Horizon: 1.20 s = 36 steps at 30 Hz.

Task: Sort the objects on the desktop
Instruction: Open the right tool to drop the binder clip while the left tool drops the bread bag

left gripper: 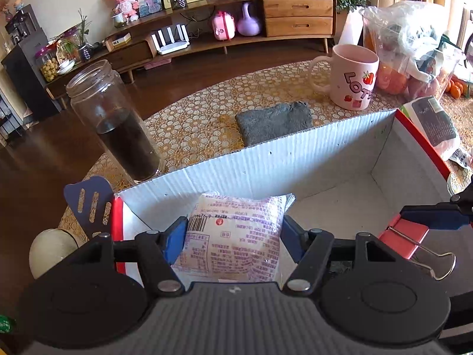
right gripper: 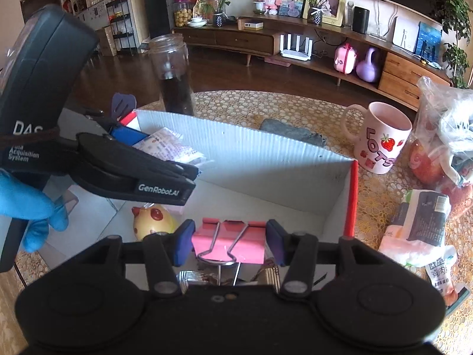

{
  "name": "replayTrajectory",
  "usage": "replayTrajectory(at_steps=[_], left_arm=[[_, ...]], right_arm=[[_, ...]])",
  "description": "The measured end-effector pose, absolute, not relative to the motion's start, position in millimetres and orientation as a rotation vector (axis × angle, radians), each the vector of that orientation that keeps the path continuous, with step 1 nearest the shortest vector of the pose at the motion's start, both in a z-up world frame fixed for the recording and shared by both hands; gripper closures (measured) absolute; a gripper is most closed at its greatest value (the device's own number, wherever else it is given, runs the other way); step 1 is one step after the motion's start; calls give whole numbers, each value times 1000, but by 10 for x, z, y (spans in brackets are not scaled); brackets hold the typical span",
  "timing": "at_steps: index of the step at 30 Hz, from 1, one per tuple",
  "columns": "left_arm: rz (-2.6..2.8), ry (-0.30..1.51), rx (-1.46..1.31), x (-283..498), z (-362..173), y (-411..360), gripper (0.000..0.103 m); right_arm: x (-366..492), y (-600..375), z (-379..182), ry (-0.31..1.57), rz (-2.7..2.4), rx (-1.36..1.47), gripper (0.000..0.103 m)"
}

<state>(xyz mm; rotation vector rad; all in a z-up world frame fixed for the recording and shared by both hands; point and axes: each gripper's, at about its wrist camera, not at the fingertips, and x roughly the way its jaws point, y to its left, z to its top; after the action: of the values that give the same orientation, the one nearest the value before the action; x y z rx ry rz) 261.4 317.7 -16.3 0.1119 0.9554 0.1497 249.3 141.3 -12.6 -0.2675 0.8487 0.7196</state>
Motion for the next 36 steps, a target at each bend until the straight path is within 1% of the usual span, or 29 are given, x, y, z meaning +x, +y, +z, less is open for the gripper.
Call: replayTrajectory(at_steps=[4, 7, 13, 14, 16, 17, 18, 20, 27, 36], left_arm=[[139, 995, 118, 2637, -259, 3167, 36], [147, 1027, 103, 2652, -329, 3202, 36], [155, 1044, 90, 2632, -386, 3233, 36], [156, 1046, 84, 2634, -379, 3233, 36], [158, 1044, 71, 2629, -363, 3237, 35], [164, 1039, 69, 2626, -349, 3237, 34], [171, 1032, 74, 2616, -335, 3224, 34], [187, 1015, 84, 2592, -298, 3199, 30], [191, 939, 23, 2428, -43, 3174, 30], [233, 831, 15, 2077, 335, 2968, 30]], right_arm=[[2451, 1456, -226, 878, 744, -290, 51], [2426, 1469, -285, 896, 748, -309, 54], [2428, 1477, -318, 901, 742, -321, 52], [2443, 1477, -320, 906, 751, -321, 50], [2436, 1468, -308, 899, 751, -319, 40], [2424, 1455, -293, 888, 748, -318, 31], [2427, 1446, -274, 877, 749, -315, 27], [2417, 1427, -241, 867, 752, -313, 27], [2378, 1240, -108, 855, 748, -259, 20], [2212, 899, 160, 803, 761, -203, 15]])
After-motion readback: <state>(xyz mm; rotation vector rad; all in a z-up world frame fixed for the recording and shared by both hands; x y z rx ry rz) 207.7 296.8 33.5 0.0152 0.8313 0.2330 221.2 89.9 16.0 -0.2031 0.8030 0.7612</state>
